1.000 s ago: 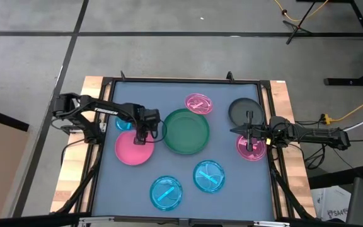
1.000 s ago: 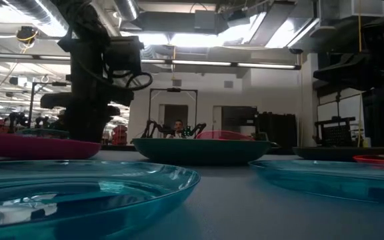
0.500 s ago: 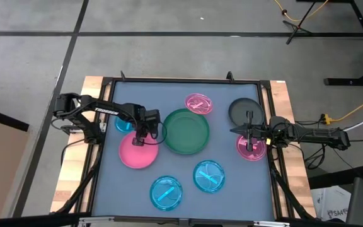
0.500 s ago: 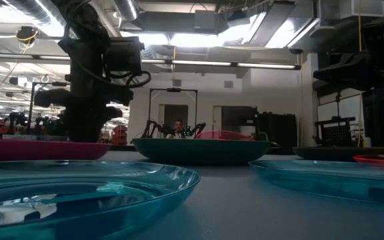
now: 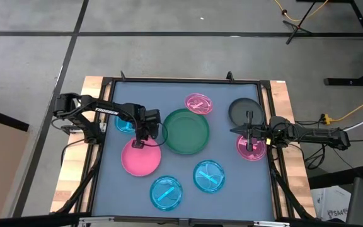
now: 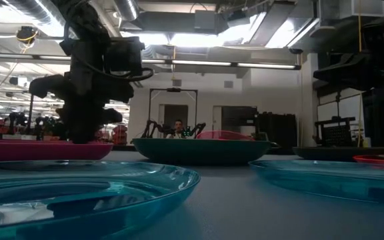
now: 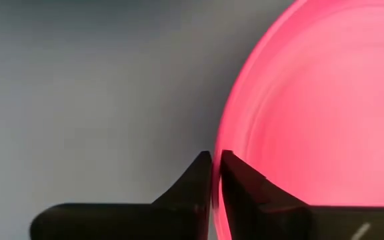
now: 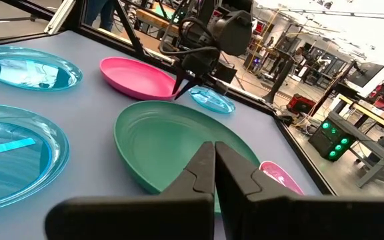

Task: Stack plastic plates
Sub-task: Stack the pink plate on top of the green plate

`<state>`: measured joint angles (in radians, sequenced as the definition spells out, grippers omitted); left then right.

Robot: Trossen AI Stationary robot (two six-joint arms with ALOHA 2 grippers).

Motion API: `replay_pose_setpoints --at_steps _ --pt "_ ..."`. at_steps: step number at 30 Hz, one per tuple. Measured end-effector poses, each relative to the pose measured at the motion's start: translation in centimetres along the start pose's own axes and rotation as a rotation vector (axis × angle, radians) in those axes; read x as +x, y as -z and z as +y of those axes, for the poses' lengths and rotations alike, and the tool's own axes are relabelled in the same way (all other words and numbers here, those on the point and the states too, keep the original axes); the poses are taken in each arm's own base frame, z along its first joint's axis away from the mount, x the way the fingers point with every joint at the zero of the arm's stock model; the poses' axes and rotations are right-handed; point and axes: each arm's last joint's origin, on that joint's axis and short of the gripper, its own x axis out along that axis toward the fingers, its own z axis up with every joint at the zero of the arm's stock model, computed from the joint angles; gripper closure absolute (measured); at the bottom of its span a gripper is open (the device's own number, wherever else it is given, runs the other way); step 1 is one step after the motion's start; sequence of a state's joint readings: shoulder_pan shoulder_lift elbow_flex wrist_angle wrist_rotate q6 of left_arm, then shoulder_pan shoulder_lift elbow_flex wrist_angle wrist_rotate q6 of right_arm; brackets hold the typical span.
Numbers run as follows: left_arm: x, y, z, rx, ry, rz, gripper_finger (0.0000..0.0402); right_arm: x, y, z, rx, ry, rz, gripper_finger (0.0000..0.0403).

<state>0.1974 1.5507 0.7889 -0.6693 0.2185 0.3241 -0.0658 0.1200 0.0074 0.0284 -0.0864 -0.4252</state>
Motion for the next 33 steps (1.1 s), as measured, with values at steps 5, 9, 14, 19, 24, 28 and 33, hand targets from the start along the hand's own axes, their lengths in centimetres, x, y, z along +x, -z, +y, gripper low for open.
replay_pose_setpoints --at_steps 5,9,14,19,24,28,33 --pt "-0.5 -0.1 -0.3 0.005 0.067 -0.042 0.0384 0.0 0.0 0.0 0.000 0.000 0.000 0.0401" --pt "-1.4 -0.9 -0.4 0.015 0.090 -0.080 0.0385 0.0 0.0 0.0 0.000 0.000 0.000 0.0401" --pt "-2.9 -2.4 -0.3 0.028 0.096 -0.127 0.0387 0.0 0.0 0.0 0.000 0.000 0.000 0.0401" --pt "-5.2 -3.9 -0.4 0.035 0.096 -0.151 0.0396 0.0 0.0 0.0 0.000 0.000 0.000 0.0401" --pt "-7.7 -5.5 -0.4 0.011 0.082 -0.210 0.0396 0.0 0.0 0.0 0.000 0.000 0.000 0.0401" --pt "-9.2 -6.5 -0.1 -0.067 0.073 -0.269 0.0396 0.0 0.0 0.0 0.000 0.000 0.001 0.0401" --pt "-10.2 -7.4 0.9 -0.256 0.065 -0.375 0.0396 0.0 0.0 0.0 0.000 0.000 0.000 0.0401"
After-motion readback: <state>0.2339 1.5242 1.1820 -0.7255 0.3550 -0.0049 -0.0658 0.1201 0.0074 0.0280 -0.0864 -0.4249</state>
